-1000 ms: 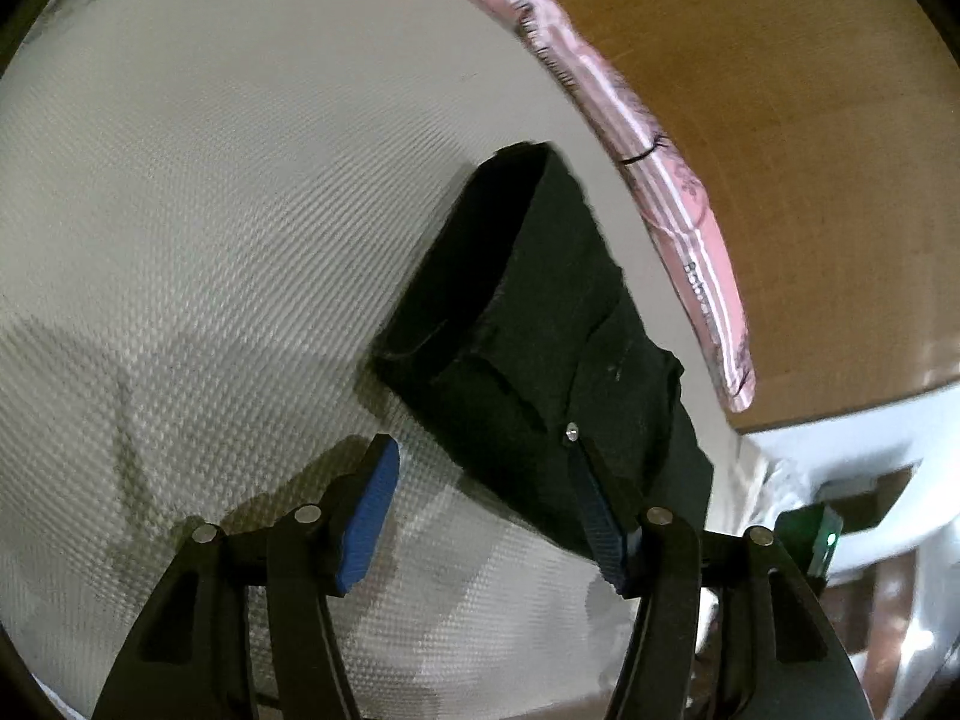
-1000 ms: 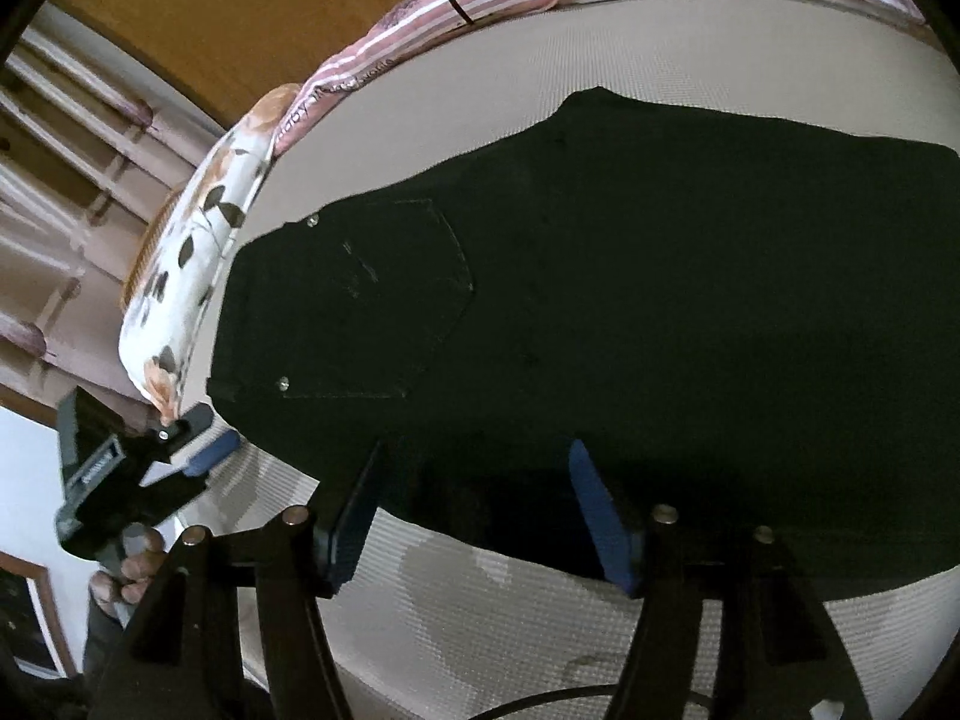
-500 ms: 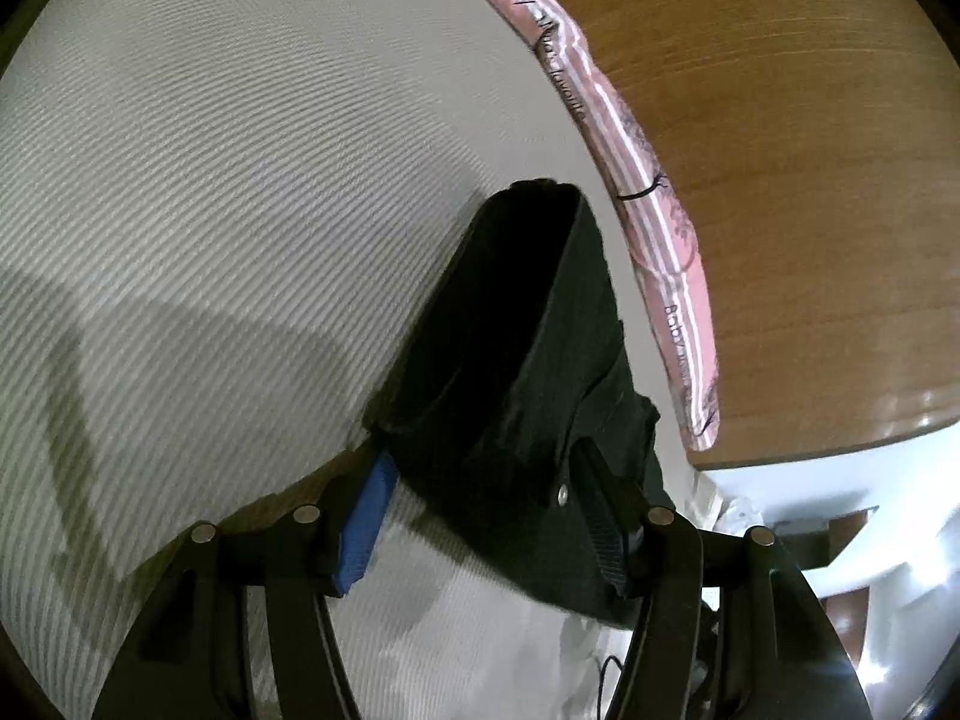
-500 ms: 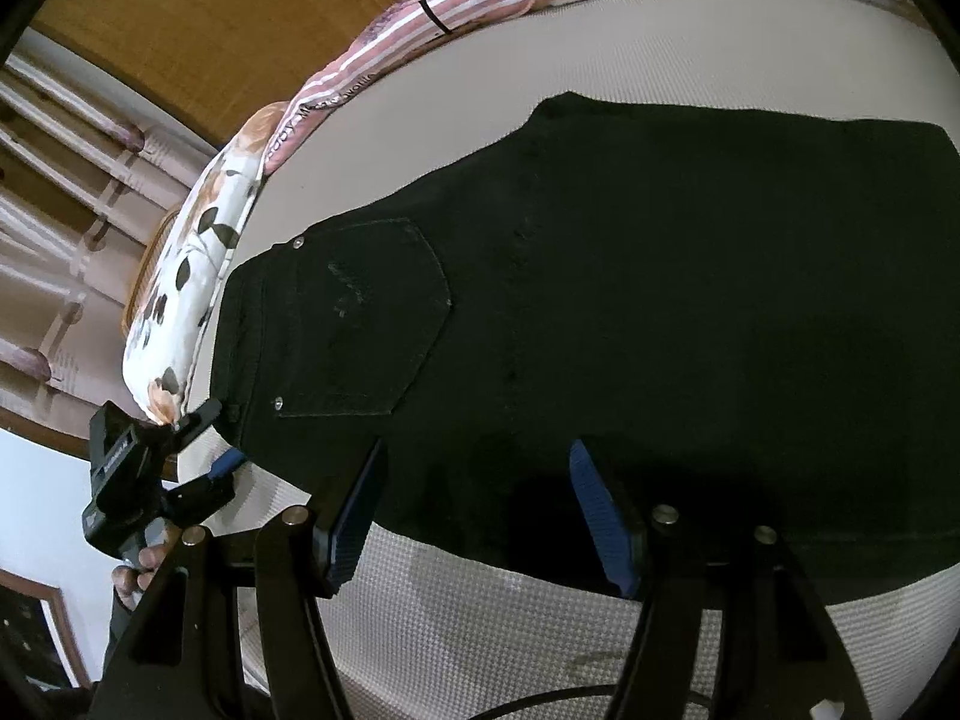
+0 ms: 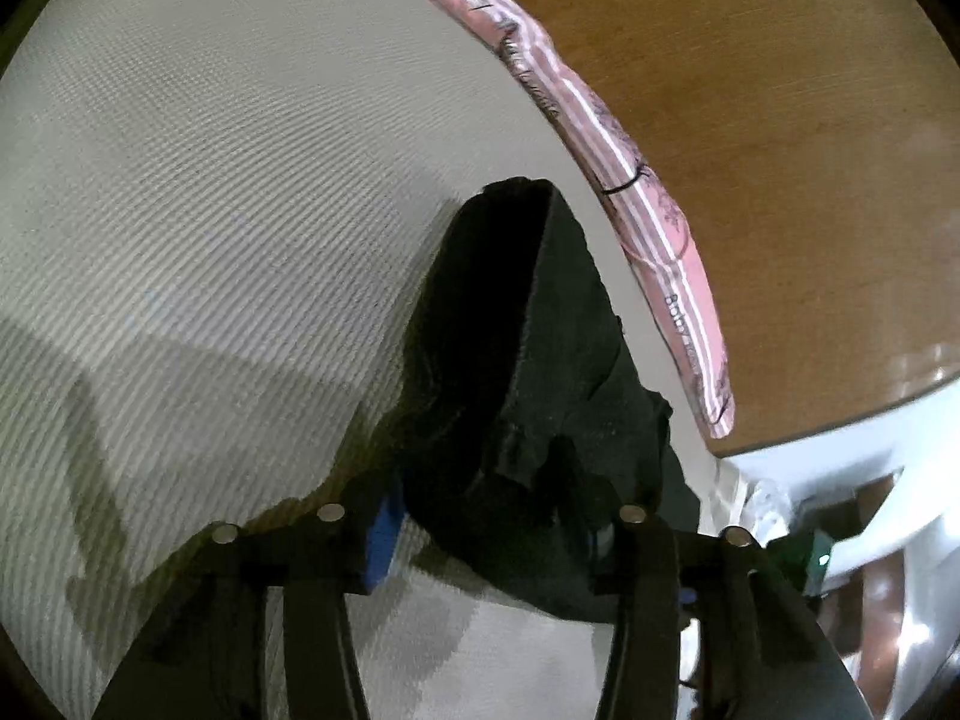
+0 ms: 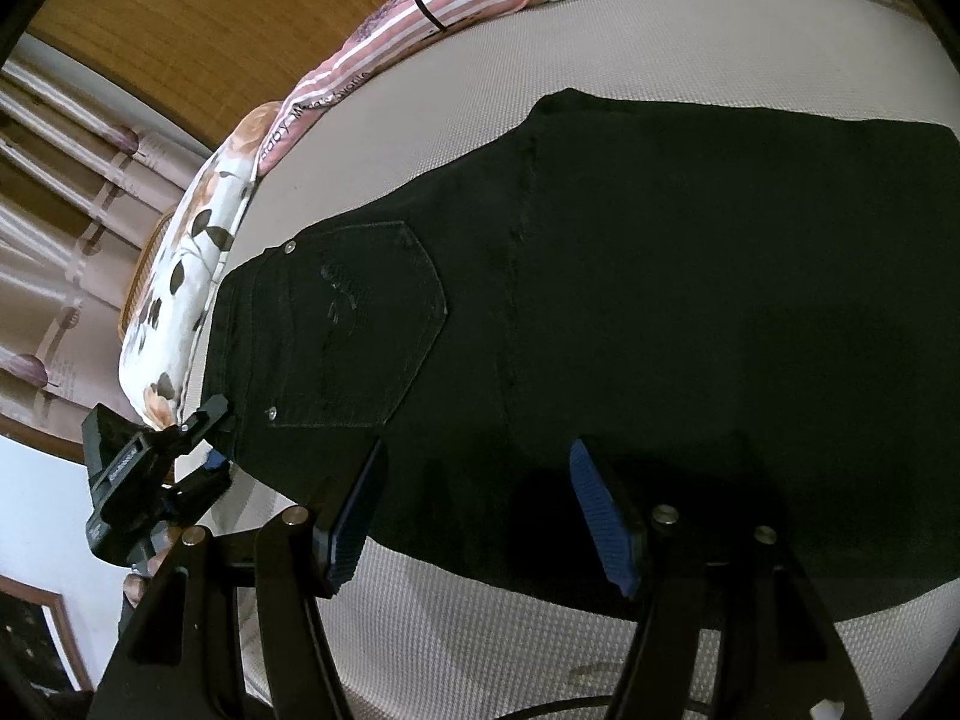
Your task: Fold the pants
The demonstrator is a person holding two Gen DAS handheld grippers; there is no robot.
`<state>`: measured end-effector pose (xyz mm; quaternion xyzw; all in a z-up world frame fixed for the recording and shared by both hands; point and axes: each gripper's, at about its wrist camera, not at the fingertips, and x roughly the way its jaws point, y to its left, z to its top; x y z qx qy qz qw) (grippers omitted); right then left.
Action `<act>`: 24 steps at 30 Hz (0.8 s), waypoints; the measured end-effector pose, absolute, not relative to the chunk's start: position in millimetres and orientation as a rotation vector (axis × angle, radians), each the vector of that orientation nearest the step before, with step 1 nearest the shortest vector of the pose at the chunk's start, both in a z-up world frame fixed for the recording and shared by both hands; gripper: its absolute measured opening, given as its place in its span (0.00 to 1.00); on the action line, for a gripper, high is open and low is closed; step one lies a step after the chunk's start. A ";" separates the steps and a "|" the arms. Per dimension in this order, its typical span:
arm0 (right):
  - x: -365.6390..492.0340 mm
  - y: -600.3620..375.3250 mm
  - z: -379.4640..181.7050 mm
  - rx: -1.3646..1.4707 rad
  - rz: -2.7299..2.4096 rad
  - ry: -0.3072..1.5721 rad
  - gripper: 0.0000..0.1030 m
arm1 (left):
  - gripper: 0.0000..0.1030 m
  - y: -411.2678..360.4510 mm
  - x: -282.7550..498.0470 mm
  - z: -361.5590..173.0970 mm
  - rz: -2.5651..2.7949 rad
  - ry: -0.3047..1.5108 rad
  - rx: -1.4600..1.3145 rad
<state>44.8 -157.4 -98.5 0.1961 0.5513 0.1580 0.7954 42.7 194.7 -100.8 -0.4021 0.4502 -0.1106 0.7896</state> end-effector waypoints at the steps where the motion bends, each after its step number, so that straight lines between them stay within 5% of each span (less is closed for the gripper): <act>1: 44.3 -157.6 -98.9 0.421 0.341 1.184 0.59 | 0.51 192.7 44.4 -99.9 -0.240 0.964 -0.849; 5: 45.4 -157.2 -98.8 0.417 0.340 1.184 0.59 | 0.56 182.6 54.3 -96.7 -0.241 0.949 -0.799; 7: 46.4 -157.2 -98.6 0.417 0.337 1.181 0.59 | 0.49 180.9 56.2 -96.3 -0.229 0.959 -0.792; 8: 46.9 -157.0 -98.4 0.420 0.336 1.180 0.59 | 0.33 181.8 57.0 -97.8 -0.232 0.967 -0.808; 12: 46.6 -159.5 -93.0 0.429 0.332 1.160 0.59 | 0.27 183.0 58.7 -92.8 -0.233 0.982 -0.866; 24: 23.4 -238.7 -36.9 0.529 0.269 0.976 0.59 | 0.25 47.0 86.9 42.1 -0.539 0.856 -0.647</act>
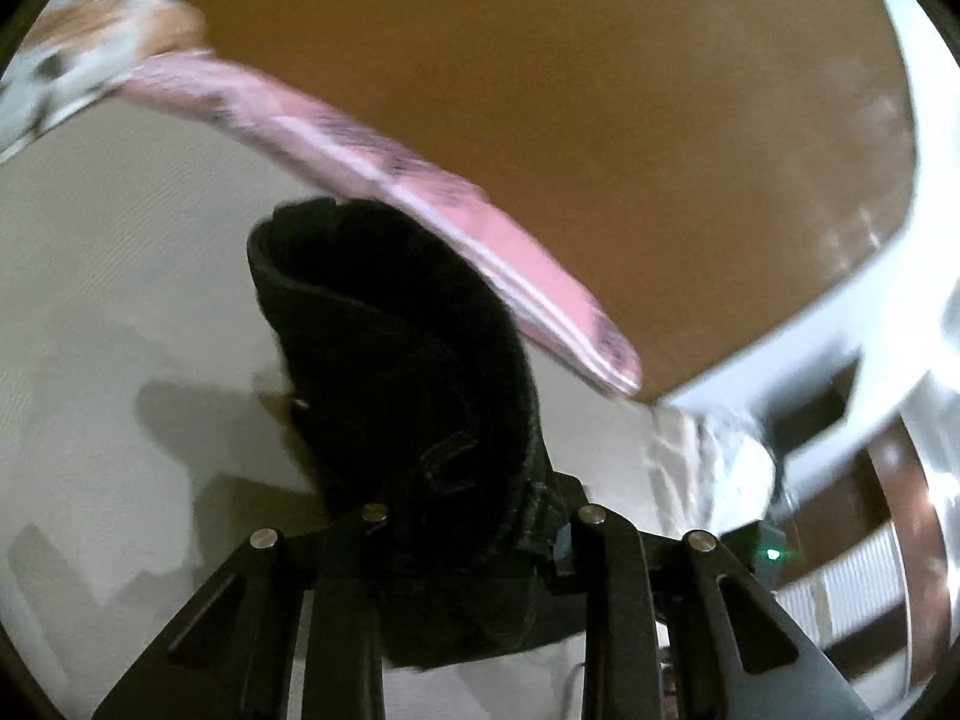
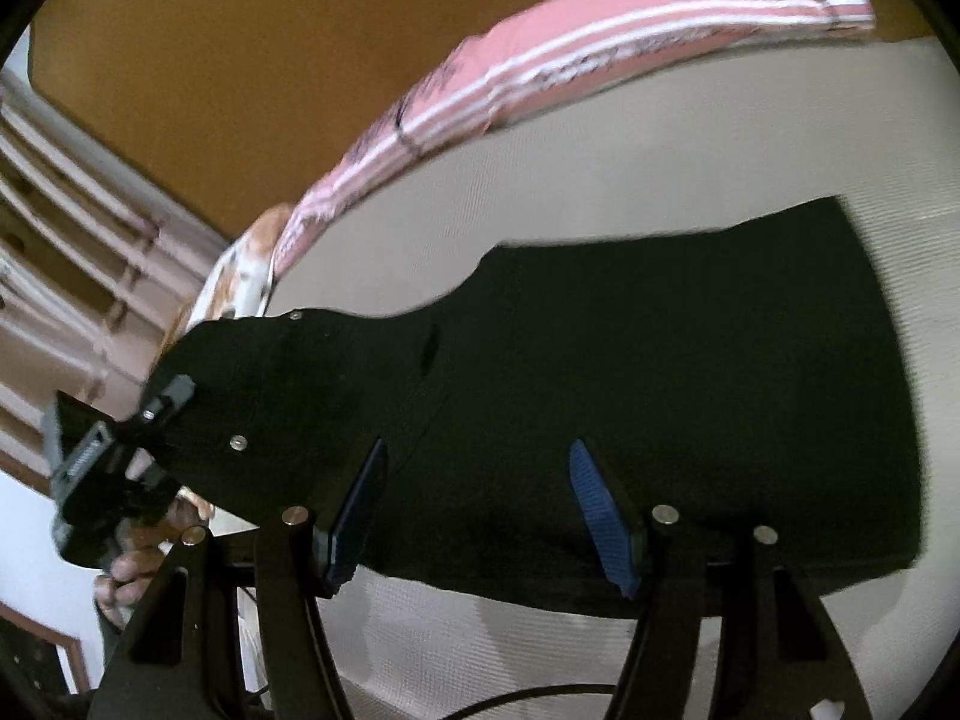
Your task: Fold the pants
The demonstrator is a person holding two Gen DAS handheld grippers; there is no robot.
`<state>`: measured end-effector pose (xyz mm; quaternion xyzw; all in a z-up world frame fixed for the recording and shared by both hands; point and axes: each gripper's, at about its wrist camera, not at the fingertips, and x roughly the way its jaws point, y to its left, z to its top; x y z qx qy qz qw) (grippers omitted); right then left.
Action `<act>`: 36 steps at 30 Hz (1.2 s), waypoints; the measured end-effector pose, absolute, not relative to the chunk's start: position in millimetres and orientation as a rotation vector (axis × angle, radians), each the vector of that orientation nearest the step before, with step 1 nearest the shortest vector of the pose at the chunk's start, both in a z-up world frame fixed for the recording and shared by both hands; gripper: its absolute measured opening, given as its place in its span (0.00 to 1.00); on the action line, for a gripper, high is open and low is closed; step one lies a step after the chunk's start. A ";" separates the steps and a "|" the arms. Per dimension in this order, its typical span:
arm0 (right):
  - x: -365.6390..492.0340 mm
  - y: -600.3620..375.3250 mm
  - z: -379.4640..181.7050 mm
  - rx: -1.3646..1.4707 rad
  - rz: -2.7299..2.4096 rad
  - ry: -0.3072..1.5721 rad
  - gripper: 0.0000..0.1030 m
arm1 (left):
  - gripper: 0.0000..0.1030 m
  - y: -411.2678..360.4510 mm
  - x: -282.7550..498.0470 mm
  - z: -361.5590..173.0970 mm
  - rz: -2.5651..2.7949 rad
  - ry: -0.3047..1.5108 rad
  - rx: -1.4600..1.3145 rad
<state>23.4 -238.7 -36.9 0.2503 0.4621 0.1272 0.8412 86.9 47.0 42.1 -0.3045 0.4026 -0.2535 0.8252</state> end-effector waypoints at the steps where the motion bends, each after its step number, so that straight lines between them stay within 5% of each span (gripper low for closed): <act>1: 20.7 -245.4 -34.3 0.537 0.261 0.965 0.59 | 0.25 27.7 91.2 48.4 -0.574 0.858 -0.624; 7: -4.3 -313.5 -25.5 0.608 0.175 0.898 0.60 | 0.25 -84.7 104.6 50.7 -0.739 0.936 -0.491; 18: -35.2 -405.4 -55.1 0.770 0.049 0.876 0.60 | 0.26 -216.5 98.5 -55.4 -0.746 1.175 -0.173; 26: -13.1 -408.4 -74.3 0.773 0.111 0.926 0.60 | 0.54 -223.3 74.9 -48.3 -0.810 1.210 -0.102; 36: 37.6 -400.7 -111.9 0.829 0.322 1.036 0.60 | 0.56 -157.2 71.8 -25.4 -0.748 1.161 -0.115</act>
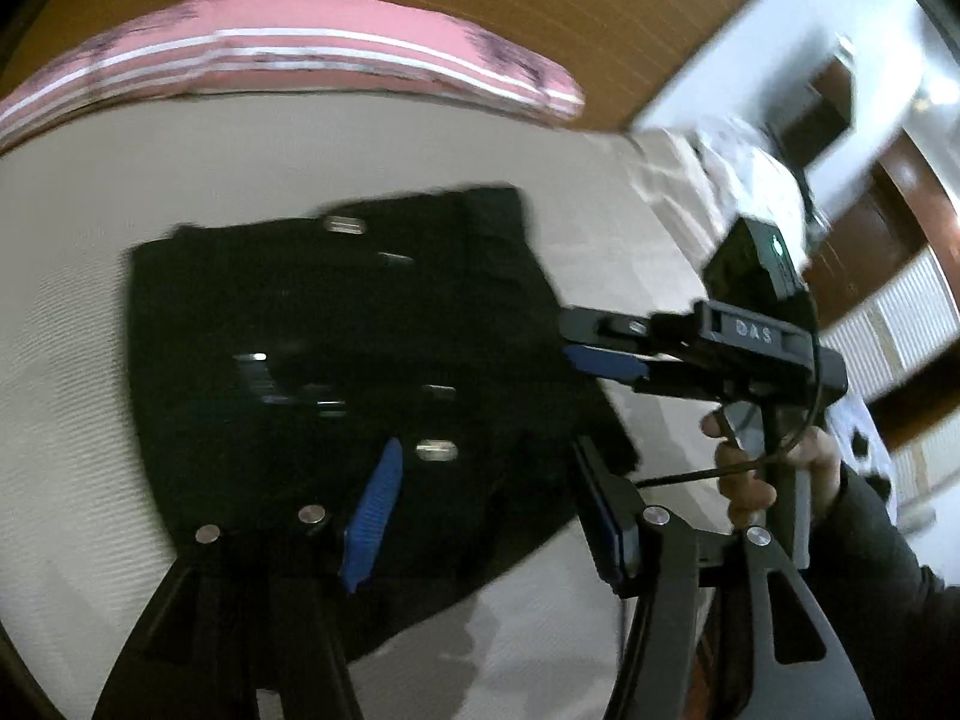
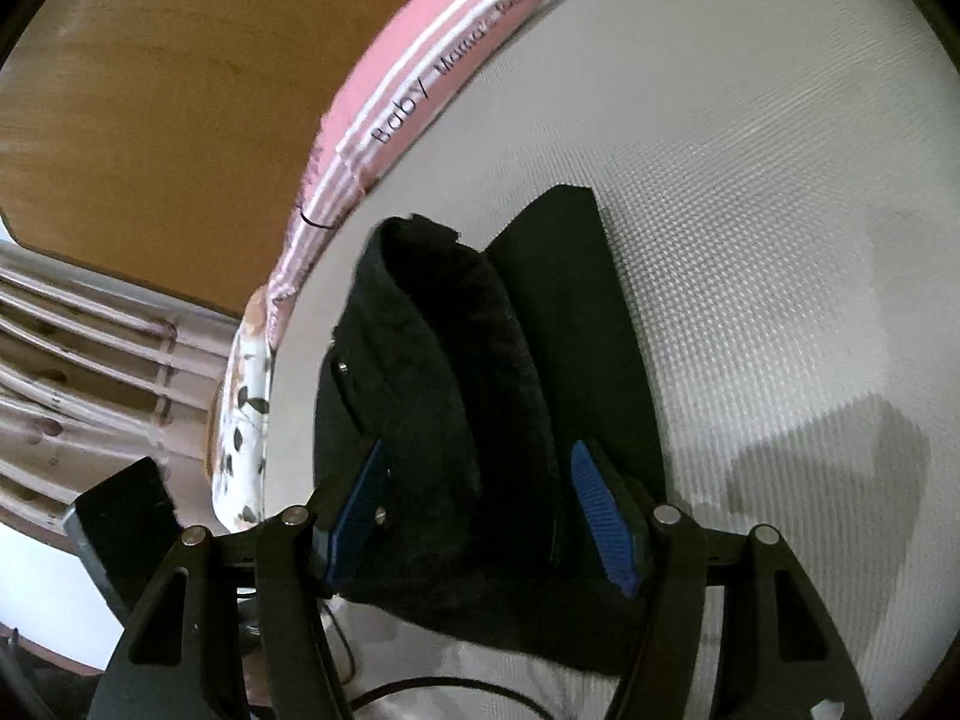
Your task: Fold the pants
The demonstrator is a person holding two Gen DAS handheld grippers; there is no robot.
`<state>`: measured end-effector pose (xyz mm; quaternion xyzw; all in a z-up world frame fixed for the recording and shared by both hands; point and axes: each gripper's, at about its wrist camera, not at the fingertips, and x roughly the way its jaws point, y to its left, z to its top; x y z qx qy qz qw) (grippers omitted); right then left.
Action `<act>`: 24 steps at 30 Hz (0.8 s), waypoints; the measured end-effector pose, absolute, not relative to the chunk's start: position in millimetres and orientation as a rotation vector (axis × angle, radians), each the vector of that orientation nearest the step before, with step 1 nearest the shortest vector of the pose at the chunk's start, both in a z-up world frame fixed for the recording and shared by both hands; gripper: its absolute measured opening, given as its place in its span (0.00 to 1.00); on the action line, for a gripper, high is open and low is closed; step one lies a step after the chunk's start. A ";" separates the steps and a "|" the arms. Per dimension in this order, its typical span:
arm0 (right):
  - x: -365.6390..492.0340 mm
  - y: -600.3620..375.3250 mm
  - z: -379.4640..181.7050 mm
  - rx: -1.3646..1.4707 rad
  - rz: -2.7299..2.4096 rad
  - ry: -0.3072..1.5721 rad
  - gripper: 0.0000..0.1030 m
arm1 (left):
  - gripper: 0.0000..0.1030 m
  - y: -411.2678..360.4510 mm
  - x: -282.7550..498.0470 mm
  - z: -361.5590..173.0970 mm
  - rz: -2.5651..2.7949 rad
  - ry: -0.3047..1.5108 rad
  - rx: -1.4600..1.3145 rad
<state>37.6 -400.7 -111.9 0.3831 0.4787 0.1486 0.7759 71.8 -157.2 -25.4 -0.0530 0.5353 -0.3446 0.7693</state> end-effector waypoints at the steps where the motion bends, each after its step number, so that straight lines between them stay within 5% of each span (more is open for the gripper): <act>1: 39.4 -400.2 -113.1 0.825 0.332 1.042 0.60 | 0.56 -146.3 74.5 -24.9 -0.720 1.156 -0.121; 11: 88.6 -388.5 -119.1 0.734 0.448 1.059 0.59 | 0.56 -91.8 89.8 -51.0 -0.557 1.162 -0.132; 14: 95.4 -377.5 -121.5 0.744 0.509 1.076 0.42 | 0.58 -95.4 85.7 -56.4 -0.555 1.164 -0.093; 20: 103.0 -371.0 -127.1 0.772 0.447 1.078 0.36 | 0.60 -103.0 91.3 -56.3 -0.556 1.167 -0.106; 24: 90.9 -363.0 -104.9 0.761 0.402 1.037 0.14 | 0.60 -94.6 98.0 -46.5 -0.545 1.147 -0.159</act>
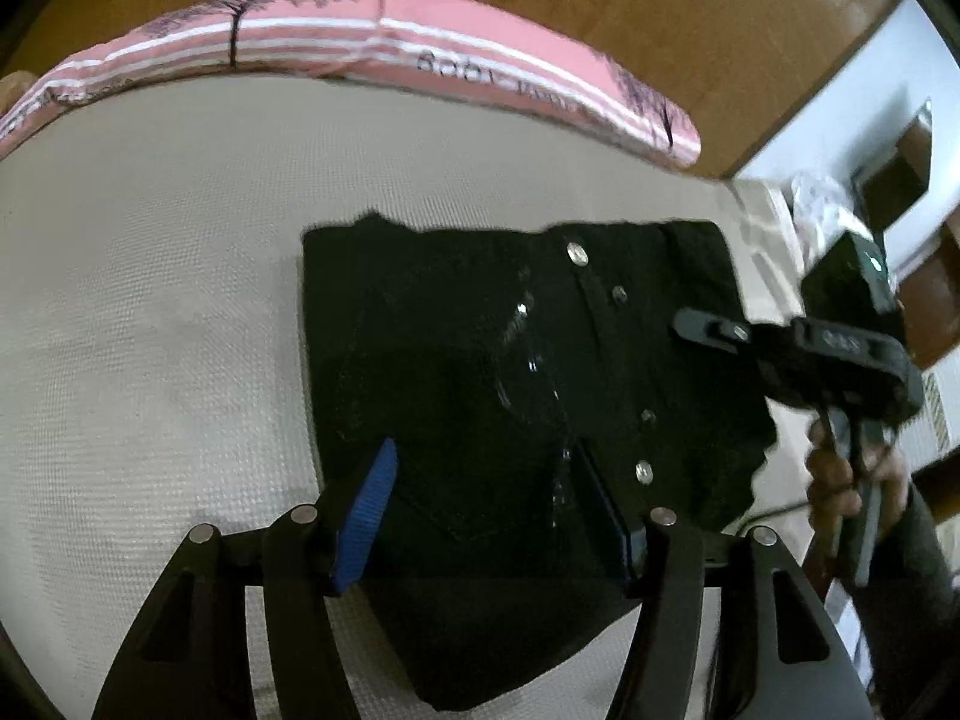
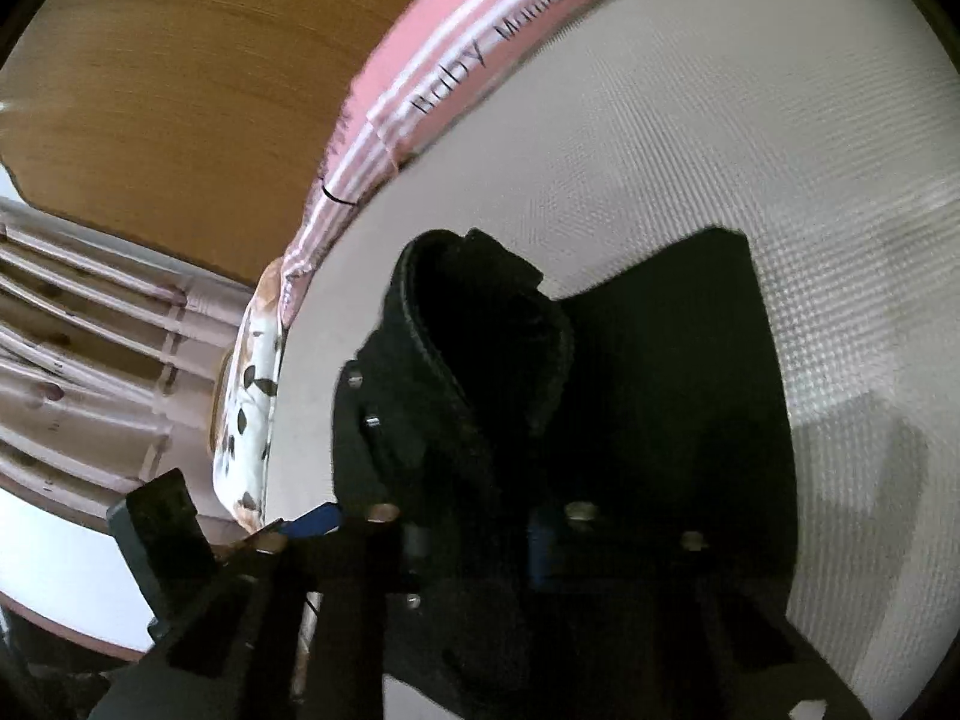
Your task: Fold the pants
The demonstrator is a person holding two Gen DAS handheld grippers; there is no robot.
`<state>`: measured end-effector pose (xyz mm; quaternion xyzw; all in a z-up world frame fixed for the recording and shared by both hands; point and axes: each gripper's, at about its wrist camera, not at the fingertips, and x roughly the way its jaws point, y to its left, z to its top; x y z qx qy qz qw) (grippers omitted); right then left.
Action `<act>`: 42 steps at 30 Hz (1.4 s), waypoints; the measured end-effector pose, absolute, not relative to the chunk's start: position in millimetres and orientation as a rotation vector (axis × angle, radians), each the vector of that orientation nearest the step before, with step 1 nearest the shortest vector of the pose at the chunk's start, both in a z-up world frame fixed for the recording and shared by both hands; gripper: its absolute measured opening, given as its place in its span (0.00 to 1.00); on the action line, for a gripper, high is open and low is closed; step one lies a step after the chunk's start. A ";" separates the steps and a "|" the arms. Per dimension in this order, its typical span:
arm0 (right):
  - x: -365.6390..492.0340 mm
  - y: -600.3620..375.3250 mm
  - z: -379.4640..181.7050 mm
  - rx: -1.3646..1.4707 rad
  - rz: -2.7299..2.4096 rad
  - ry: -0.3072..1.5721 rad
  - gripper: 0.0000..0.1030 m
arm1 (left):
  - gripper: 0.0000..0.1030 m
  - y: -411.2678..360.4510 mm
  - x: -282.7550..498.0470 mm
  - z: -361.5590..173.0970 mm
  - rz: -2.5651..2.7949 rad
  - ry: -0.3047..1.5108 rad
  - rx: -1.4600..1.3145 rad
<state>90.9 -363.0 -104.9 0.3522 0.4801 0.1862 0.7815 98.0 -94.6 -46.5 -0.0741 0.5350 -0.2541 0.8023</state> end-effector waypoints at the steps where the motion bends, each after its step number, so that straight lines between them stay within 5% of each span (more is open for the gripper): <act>1: 87.5 -361.2 -96.3 0.764 0.395 1.024 0.13 | 0.60 -93.5 100.3 -42.0 -0.543 1.134 -0.169; 8: 69.5 -373.6 -55.1 0.749 0.323 0.931 0.11 | 0.60 -114.1 105.6 -25.2 -0.601 1.085 -0.135; 17: 52.7 -422.8 -116.1 0.870 0.141 0.980 0.10 | 0.60 -157.4 96.2 -55.4 -0.661 1.110 0.044; 22: 45.8 -416.0 -104.6 0.804 0.101 0.998 0.34 | 0.61 -160.8 88.1 -65.9 -0.659 1.112 0.115; 29: -1.5 -418.1 -84.7 0.791 0.071 0.978 0.35 | 0.61 -151.7 72.4 -64.2 -0.708 1.148 0.072; 35: -16.5 -399.6 -77.8 0.698 0.074 0.979 0.27 | 0.61 -154.0 55.0 -67.0 -0.699 1.130 0.130; 37: -15.7 -394.7 -79.3 0.640 0.024 1.001 0.13 | 0.61 -153.0 54.5 -65.3 -0.696 1.143 0.124; 42: -32.5 -399.8 -67.5 0.678 0.031 0.947 0.10 | 0.61 -150.9 49.4 -64.7 -0.698 1.153 0.135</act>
